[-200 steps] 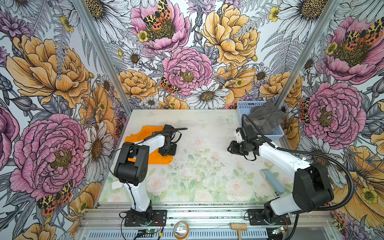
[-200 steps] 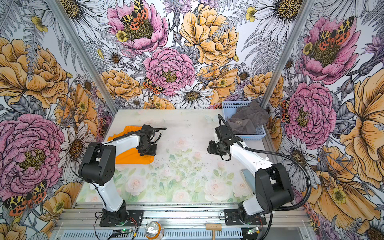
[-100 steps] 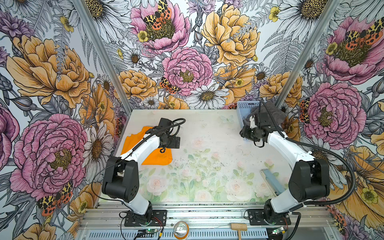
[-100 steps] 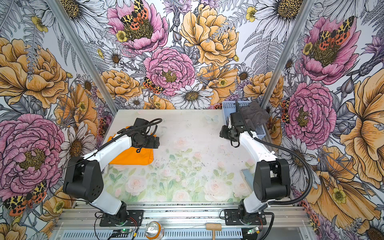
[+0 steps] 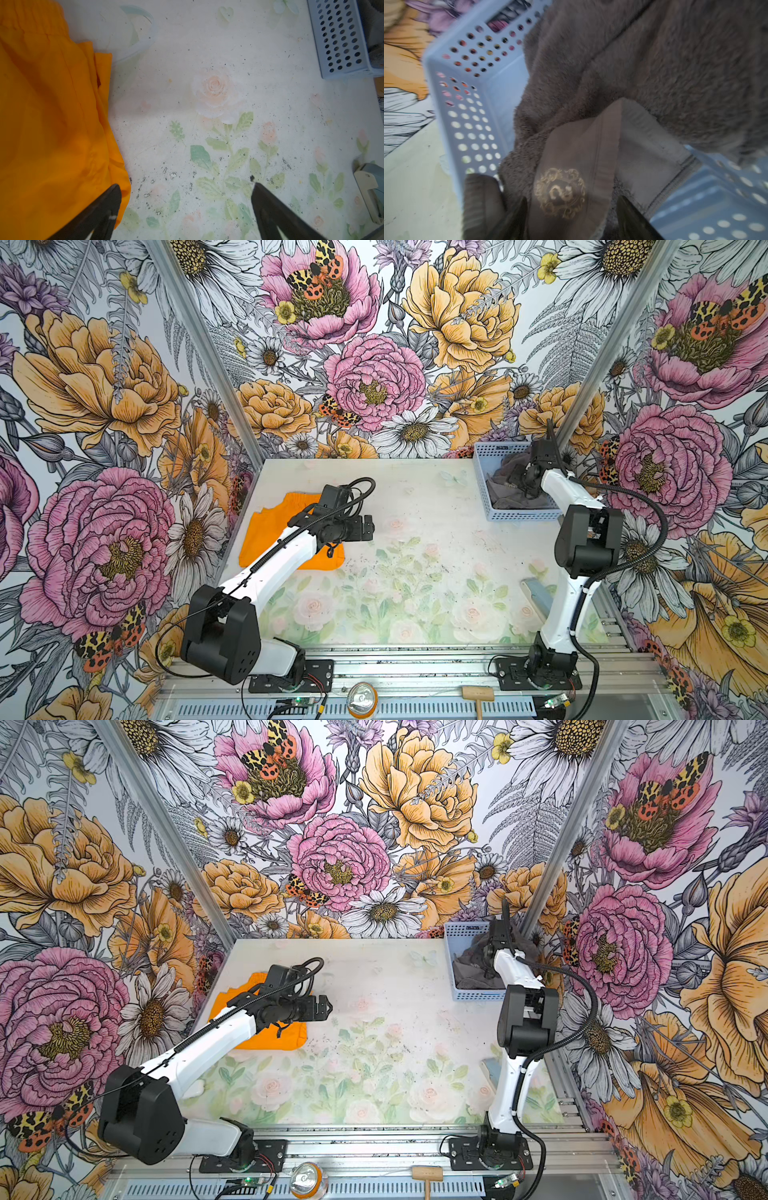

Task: Fold and stack the mixed laundry pile
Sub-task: 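Grasp the grey towel in the basket with the right gripper and lift it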

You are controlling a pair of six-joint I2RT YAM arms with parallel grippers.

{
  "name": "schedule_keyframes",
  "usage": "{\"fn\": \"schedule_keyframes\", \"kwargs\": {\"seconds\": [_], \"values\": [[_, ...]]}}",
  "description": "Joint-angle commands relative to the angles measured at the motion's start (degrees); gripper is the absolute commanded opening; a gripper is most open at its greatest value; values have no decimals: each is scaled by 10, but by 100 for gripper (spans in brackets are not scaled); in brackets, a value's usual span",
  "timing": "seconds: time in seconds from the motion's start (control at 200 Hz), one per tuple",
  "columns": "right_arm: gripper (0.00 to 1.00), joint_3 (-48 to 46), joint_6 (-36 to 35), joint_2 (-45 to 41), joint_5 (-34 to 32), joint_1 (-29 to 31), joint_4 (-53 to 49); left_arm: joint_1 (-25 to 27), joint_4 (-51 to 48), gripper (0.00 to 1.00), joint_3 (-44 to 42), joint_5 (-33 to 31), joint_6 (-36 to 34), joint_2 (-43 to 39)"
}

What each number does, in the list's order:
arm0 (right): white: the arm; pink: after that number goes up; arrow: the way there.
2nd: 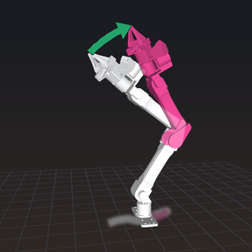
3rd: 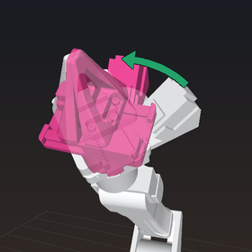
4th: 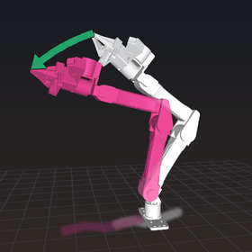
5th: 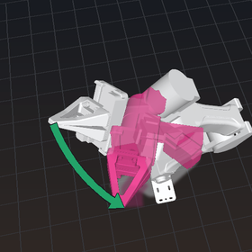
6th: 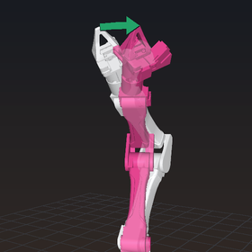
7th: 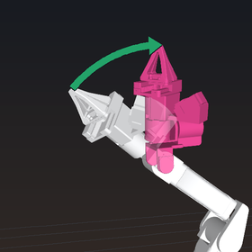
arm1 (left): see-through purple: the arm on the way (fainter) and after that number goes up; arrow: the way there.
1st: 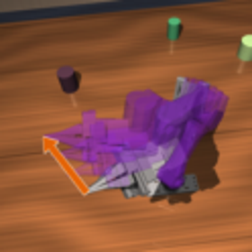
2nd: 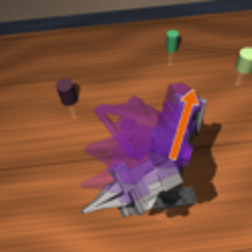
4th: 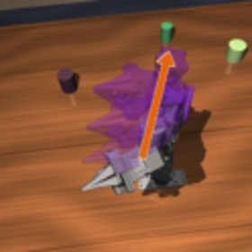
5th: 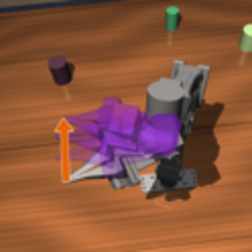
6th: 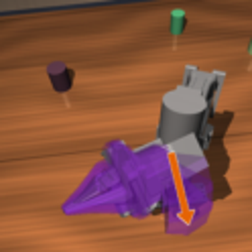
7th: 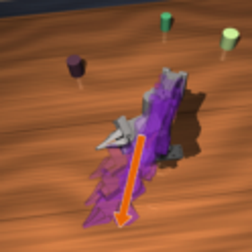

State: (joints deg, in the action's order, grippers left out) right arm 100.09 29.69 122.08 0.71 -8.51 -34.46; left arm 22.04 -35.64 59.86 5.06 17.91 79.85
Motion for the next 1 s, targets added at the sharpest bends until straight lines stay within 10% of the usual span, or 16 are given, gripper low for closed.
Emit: {"fn": "schedule_keyframes", "kwargs": {"seconds": [0.0, 0.28, 0.996], "values": [[68, 21, 41, 39, 34, -3, -22, 8, 30, 99, -4, 15, 20, -11], [0, 15, 58, -3, 58, -1, 51, 13, 30, 99, 4, 2, 24, -9], [0, 274, 7, -308, 237, 47, 9, 30, 68, 99, -25, -6, 35, -57]]}}
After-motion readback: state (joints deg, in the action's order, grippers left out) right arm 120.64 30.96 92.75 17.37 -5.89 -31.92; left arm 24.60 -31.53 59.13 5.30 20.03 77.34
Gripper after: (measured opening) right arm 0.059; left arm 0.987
